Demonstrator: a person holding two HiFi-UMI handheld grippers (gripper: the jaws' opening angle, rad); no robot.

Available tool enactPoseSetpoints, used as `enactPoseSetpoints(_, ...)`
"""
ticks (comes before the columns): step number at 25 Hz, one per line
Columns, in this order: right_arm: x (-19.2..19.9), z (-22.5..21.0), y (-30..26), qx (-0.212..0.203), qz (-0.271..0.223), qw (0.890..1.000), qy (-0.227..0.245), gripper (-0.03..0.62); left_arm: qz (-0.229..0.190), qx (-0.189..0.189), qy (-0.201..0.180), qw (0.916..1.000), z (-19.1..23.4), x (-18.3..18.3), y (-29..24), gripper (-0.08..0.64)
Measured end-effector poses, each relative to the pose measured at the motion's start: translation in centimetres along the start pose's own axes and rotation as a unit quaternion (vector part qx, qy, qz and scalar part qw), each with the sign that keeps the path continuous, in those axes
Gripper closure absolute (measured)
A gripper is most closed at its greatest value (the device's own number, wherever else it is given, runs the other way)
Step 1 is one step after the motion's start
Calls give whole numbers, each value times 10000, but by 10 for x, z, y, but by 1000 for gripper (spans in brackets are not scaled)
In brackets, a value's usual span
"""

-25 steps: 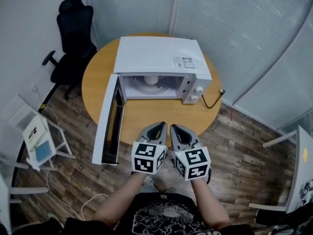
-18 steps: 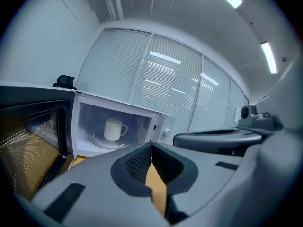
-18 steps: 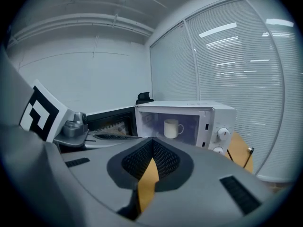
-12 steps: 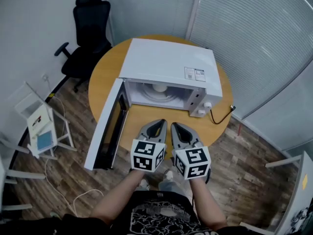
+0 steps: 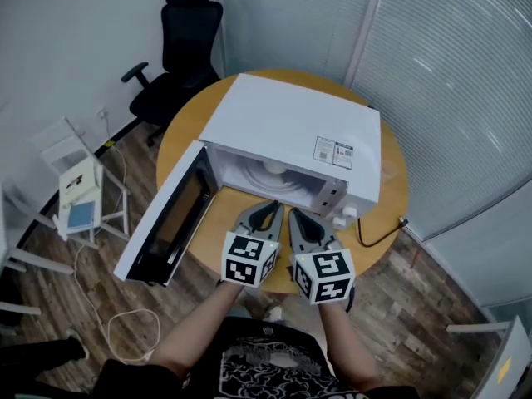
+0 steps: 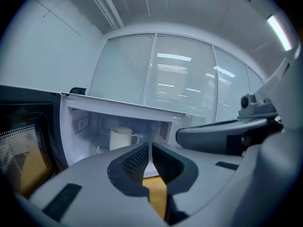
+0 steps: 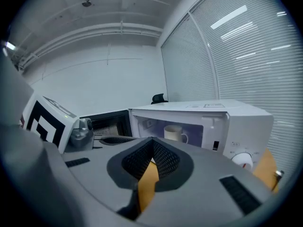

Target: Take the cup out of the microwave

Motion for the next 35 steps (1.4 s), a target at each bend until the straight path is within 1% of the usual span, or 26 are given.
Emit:
enactPoseSetpoints(3,1,-11,-1,-169,-28,9998,62,578,-74,-106,60,9999,0,3,-12,527)
enactPoseSetpoints(5,2,-17,-2,-250,-34,9996,89,577,-110,-106,119,9998,0,4,-19,475)
enactPoseSetpoints(6,3,-20,-4,-286,-26,9995,100,577,-125,-116,123,9998,0,4,-23,463)
enactPoseSetpoints(11,3,-24,-10,-372,26,9992,172,577,-127,-234,47,9996,9,8,-37,440)
enactPoseSetpoints(15,4,-25,-19,-336,48,9991,268,577,-152,-294,109,9994,24,13,-51,417)
enactPoseSetpoints(22,9,-24,-38,-192,23,9992,348,577,-132,-188,120,9997,50,26,-79,348)
enactPoseSetpoints(26,15,-23,-49,-131,9,9992,372,577,-158,-180,148,9996,64,30,-96,305)
enactPoseSetpoints(30,21,-23,-57,-64,55,9992,385,577,-147,-176,128,9997,76,34,-112,278)
enactPoseSetpoints(35,21,-25,-68,-24,92,9990,438,577,-20,-174,75,9998,91,34,-132,219)
Point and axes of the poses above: the fingertips, and each gripper's own axes: y backward along the fingers, z to its left, x out of its underside, the point moved 9 cm from there along y, backward along the fingers, and after that the axes turned 4 degrees about -x, right-handed, at the moved point
